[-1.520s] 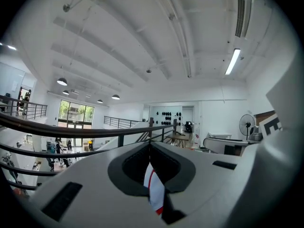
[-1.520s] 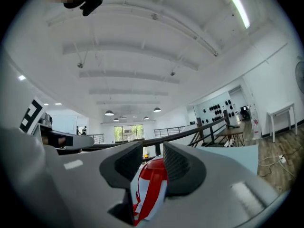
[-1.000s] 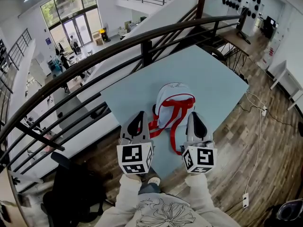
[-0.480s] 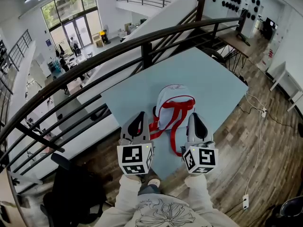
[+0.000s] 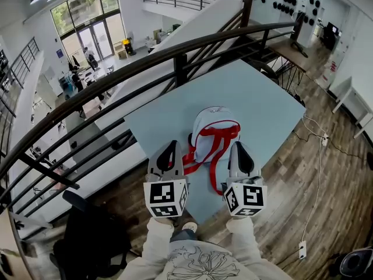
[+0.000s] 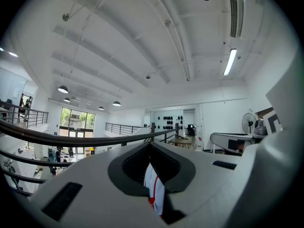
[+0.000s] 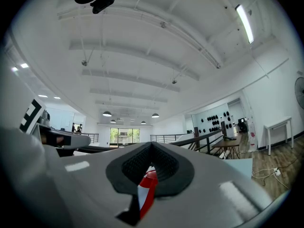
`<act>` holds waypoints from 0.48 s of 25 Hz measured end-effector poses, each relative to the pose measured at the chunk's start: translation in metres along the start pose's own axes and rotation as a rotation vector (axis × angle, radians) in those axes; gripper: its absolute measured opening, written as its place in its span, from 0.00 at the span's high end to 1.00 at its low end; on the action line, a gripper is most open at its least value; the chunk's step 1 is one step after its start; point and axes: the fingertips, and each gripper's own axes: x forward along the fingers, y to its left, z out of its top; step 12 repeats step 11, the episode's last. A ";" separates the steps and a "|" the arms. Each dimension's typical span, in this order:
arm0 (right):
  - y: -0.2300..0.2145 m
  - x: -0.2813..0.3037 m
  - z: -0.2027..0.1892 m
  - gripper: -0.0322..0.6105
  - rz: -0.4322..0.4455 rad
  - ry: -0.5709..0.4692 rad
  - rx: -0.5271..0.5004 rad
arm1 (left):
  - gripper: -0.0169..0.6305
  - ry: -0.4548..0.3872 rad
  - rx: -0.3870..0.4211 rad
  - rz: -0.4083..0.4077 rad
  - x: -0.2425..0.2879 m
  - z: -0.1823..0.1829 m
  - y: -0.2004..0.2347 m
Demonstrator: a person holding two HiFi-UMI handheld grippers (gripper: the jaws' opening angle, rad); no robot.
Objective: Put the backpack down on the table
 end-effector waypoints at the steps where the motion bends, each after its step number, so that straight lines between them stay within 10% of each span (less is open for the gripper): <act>1: 0.000 0.000 -0.001 0.93 0.000 0.002 0.001 | 0.96 0.000 -0.001 0.000 -0.001 0.000 0.000; 12: 0.004 0.000 -0.007 0.93 0.006 0.014 0.014 | 0.96 -0.002 -0.001 -0.003 -0.001 -0.001 0.001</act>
